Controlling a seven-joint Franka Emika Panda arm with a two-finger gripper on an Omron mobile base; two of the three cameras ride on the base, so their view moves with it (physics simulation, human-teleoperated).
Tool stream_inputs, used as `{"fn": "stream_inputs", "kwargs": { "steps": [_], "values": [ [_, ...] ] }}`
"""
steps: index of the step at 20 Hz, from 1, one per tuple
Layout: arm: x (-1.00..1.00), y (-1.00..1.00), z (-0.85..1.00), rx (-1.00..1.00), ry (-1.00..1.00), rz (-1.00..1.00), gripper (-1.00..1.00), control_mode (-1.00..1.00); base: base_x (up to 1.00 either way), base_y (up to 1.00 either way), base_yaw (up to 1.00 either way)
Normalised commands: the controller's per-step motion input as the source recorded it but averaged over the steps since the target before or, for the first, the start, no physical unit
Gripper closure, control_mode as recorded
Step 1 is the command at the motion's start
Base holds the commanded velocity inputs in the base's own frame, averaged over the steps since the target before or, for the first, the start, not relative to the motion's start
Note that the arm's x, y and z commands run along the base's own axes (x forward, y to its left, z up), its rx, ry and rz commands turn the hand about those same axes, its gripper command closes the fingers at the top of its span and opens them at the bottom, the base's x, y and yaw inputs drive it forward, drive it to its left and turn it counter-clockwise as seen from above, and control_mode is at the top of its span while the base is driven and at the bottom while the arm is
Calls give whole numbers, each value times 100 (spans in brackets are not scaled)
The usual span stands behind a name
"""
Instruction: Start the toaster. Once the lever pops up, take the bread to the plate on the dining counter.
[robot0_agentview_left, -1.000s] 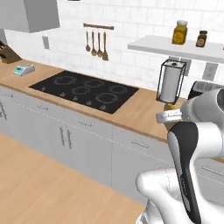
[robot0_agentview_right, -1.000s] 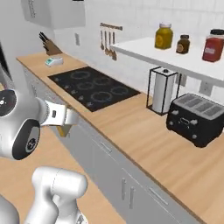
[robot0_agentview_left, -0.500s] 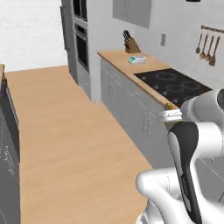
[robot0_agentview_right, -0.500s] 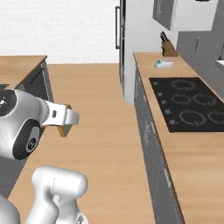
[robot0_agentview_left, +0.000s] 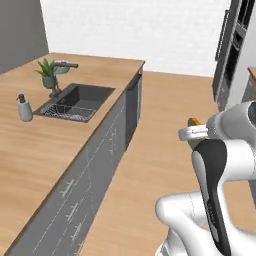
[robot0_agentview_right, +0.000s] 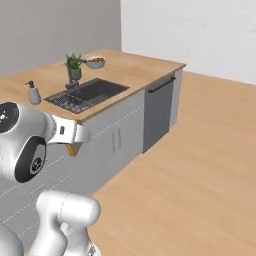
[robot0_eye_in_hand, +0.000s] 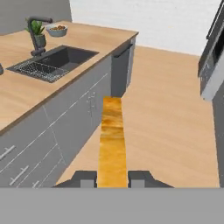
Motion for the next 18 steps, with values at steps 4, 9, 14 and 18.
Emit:
{"fn": "stream_inputs", "kwargs": {
  "steps": [4, 9, 14, 18],
  "values": [
    [0, 0, 0, 0, 0, 0, 100, 100, -8, -8, 98],
    [0, 0, 0, 0, 0, 0, 100, 100, -14, 0, 88],
    [0, 0, 0, 0, 0, 0, 100, 100, -6, 33, 81],
    [0, 0, 0, 0, 0, 0, 100, 100, 1, 84, 74]
  ]
}}
